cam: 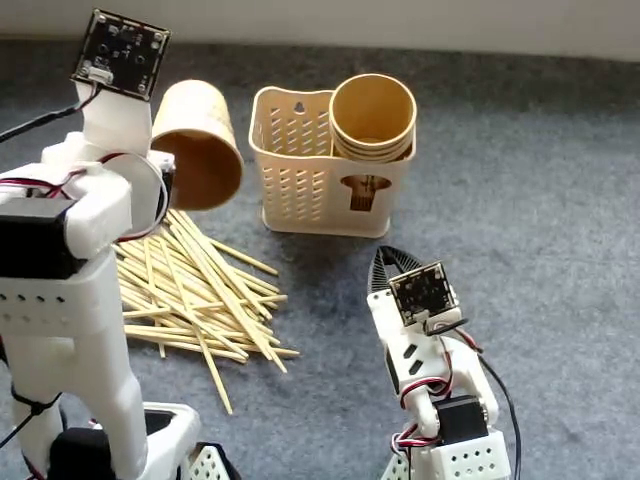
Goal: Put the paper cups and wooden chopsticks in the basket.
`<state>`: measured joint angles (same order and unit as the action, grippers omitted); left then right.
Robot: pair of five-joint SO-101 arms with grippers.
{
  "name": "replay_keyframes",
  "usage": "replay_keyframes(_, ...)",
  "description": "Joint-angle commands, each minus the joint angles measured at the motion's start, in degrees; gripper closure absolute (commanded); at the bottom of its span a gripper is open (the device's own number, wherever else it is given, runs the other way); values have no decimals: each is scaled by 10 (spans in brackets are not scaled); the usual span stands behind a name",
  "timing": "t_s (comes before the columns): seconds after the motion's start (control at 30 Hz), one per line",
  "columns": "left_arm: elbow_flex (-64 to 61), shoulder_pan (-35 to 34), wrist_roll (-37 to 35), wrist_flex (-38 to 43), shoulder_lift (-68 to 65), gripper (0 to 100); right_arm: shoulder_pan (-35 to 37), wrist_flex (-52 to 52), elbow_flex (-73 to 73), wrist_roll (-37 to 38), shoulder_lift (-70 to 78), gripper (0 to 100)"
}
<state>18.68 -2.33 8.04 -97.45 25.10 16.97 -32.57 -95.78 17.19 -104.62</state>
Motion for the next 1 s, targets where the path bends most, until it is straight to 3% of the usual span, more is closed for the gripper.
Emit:
replay_keyframes(0.0,39,50,-17,2,13,994,-6,15,-56,4,-7,992)
replay_keyframes(0.37,70,175,-85,38,7,993,-5,14,-56,4,-6,992)
replay_keyframes(0.67,68,269,-84,84,7,993,-5,14,-56,5,-6,992)
replay_keyframes(0.97,-72,283,-84,207,8,993,-5,14,-56,5,-6,992)
